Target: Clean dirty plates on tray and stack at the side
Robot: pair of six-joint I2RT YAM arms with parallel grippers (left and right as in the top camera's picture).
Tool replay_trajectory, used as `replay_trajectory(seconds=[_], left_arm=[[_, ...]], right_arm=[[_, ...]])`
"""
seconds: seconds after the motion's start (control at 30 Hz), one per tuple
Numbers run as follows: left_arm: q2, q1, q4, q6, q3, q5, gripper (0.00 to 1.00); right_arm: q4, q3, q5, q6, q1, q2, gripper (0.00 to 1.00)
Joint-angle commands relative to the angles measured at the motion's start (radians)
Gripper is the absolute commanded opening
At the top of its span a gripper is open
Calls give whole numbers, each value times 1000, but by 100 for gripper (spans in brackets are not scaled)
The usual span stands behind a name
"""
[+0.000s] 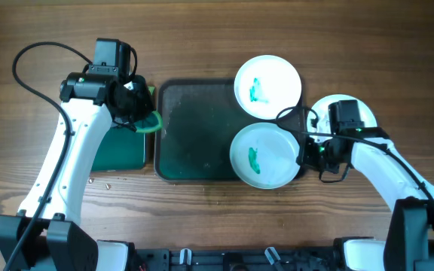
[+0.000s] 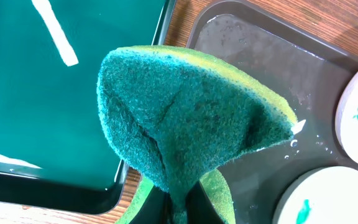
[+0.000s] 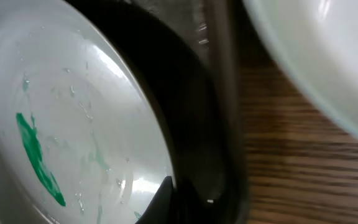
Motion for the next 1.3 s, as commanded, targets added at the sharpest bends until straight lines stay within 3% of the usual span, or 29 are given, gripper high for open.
replay_trajectory(seconds=[0.0, 0.2, 0.6, 0.77, 0.83, 1.0, 1.27], left_arm=[[-14, 6, 8, 16, 17, -10, 4], [-14, 6, 7, 16, 17, -10, 4], [-14, -6, 8, 15, 17, -10, 4], [-6, -46, 24, 15, 16, -10, 4], [7, -64, 26, 14, 16, -10, 4], [67, -106, 26, 14, 16, 5, 4], [148, -160, 31, 15, 16, 28, 4]], right_arm=[[60, 0, -18, 181, 130, -6, 4], [301, 2, 101, 473, 370, -5, 4], [266, 188, 148, 522, 444, 208, 5], [247, 188, 129, 418, 470, 217, 36], [248, 188, 130, 350, 460, 217, 41], [299, 188, 141, 193, 439, 245, 37], [359, 188, 140, 179, 439, 323, 18]])
